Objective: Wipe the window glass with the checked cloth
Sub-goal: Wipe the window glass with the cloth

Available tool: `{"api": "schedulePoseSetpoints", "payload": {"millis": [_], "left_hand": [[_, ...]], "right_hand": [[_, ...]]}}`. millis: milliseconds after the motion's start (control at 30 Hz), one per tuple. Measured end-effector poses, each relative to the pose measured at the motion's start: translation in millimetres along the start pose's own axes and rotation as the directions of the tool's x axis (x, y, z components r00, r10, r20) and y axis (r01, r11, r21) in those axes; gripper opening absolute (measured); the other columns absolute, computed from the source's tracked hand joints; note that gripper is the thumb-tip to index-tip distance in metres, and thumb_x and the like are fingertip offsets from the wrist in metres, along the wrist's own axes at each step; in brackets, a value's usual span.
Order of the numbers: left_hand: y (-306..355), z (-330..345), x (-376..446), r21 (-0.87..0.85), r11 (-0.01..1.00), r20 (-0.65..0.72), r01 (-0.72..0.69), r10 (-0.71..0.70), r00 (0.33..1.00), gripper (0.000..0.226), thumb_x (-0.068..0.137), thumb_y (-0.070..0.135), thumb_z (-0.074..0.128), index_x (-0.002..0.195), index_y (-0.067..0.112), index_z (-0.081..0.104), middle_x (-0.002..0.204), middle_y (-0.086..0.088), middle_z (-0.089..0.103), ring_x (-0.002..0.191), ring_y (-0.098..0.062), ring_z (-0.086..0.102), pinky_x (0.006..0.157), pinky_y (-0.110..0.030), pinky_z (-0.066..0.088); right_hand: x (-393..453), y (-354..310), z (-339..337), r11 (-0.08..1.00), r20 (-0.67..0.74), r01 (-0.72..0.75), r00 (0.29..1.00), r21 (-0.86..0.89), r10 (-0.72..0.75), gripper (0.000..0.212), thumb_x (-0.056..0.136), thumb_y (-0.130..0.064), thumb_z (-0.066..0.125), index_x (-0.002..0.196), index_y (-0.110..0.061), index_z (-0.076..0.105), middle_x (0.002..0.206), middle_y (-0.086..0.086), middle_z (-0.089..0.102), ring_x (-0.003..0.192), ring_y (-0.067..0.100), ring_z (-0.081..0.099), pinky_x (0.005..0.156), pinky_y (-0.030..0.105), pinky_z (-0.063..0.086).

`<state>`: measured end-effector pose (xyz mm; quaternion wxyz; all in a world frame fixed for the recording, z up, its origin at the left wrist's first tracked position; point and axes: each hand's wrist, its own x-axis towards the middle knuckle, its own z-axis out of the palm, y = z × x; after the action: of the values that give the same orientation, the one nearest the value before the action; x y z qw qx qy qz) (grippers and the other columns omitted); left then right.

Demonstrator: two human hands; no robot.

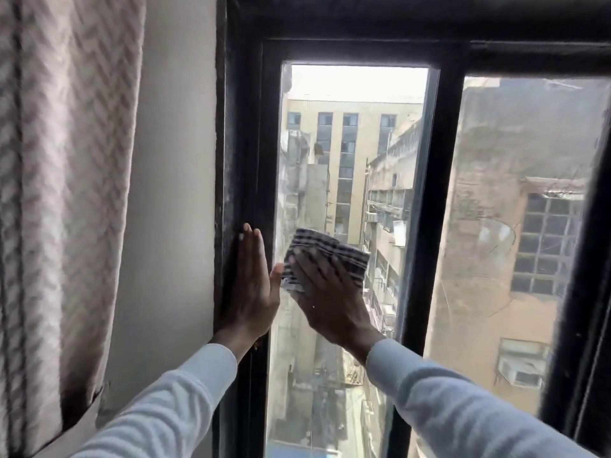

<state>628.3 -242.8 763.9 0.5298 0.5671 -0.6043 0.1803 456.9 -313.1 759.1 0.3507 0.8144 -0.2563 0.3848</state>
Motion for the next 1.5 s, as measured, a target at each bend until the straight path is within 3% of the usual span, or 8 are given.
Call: {"api": "schedulePoseSetpoints", "payload": {"millis": [333,533,700,867,1033,1200,1367,1500], "left_hand": [[-23,39,3,0.073,0.995,-0.162,-0.065,0.076,0.984,0.074,0.114,0.035,0.036,0.175,0.021,-0.001,0.184,0.005,-0.014,0.172,-0.013,-0.010,0.137,-0.031,-0.005],[-26,38,1,0.003,0.997,-0.153,-0.079,0.078,0.985,0.073,0.113,0.039,0.031,0.175,0.022,-0.003,0.184,0.006,-0.013,0.172,-0.012,-0.008,0.137,-0.029,-0.005],[-27,35,-1,-0.025,0.995,-0.134,-0.098,0.094,0.987,0.073,0.113,0.044,0.030,0.175,0.023,-0.003,0.184,0.008,-0.014,0.172,-0.014,-0.007,0.138,-0.032,-0.003],[-28,28,1,-0.076,0.993,-0.084,-0.091,0.085,0.993,0.079,0.109,0.063,0.015,0.175,0.025,-0.009,0.184,0.006,-0.019,0.172,-0.014,-0.012,0.136,-0.029,-0.009],[-28,26,-2,-0.116,0.986,-0.075,-0.118,0.110,0.991,0.080,0.111,0.053,0.031,0.174,0.027,-0.012,0.182,0.006,-0.024,0.172,-0.016,-0.014,0.137,-0.034,-0.008],[-26,23,-1,-0.063,0.991,-0.065,-0.117,0.113,0.991,0.082,0.110,0.058,0.027,0.174,0.024,-0.011,0.182,0.007,-0.023,0.171,-0.014,-0.014,0.136,-0.031,-0.011],[-28,30,-3,0.054,0.993,-0.093,-0.105,0.109,0.990,0.084,0.109,0.060,0.029,0.175,0.023,-0.010,0.184,0.005,-0.019,0.172,-0.016,-0.010,0.137,-0.031,-0.008],[-27,24,-4,-0.021,0.996,-0.059,-0.090,0.088,0.994,0.083,0.108,0.068,0.021,0.174,0.029,-0.012,0.184,0.008,-0.017,0.172,-0.015,-0.011,0.137,-0.030,-0.008]], "right_hand": [[-31,-9,14,0.986,-0.015,0.107,0.994,-0.129,-0.110,0.062,0.097,-0.034,0.077,0.157,-0.023,0.062,0.167,0.001,0.057,0.155,0.026,0.055,0.133,0.045,0.027],[-23,16,12,0.914,-0.246,-0.398,0.897,-0.083,0.368,0.061,0.114,-0.037,0.046,0.172,-0.023,0.034,0.181,0.007,0.030,0.173,0.026,0.008,0.139,0.053,-0.004],[-13,2,26,0.951,-0.022,0.172,0.983,-0.258,-0.184,0.057,0.110,-0.043,0.053,0.165,-0.026,0.049,0.173,-0.003,0.048,0.164,0.024,0.041,0.139,0.046,-0.005],[-28,12,20,0.948,-0.250,-0.313,0.924,-0.064,0.288,0.068,0.110,-0.036,0.054,0.173,-0.019,0.033,0.185,0.001,0.016,0.167,0.030,0.025,0.139,0.052,0.010],[-27,26,11,0.934,-0.041,0.280,0.954,-0.222,-0.296,0.063,0.107,-0.034,0.065,0.167,-0.025,0.047,0.175,-0.001,0.045,0.161,0.024,0.047,0.135,0.047,0.020],[-31,47,-4,0.948,-0.232,-0.317,0.925,-0.039,0.300,0.053,0.108,-0.041,0.058,0.160,-0.032,0.058,0.170,0.003,0.040,0.149,0.031,0.042,0.109,0.050,0.041],[-9,34,-3,0.920,-0.100,0.266,0.947,-0.287,-0.305,0.054,0.105,-0.044,0.061,0.157,-0.032,0.059,0.157,-0.005,0.051,0.134,0.021,0.049,0.096,0.042,0.041],[28,52,-27,0.965,-0.291,-0.257,0.928,-0.049,0.232,0.054,0.104,-0.033,0.070,0.157,-0.027,0.058,0.155,0.003,0.057,0.131,0.028,0.055,0.095,0.046,0.047]]}}
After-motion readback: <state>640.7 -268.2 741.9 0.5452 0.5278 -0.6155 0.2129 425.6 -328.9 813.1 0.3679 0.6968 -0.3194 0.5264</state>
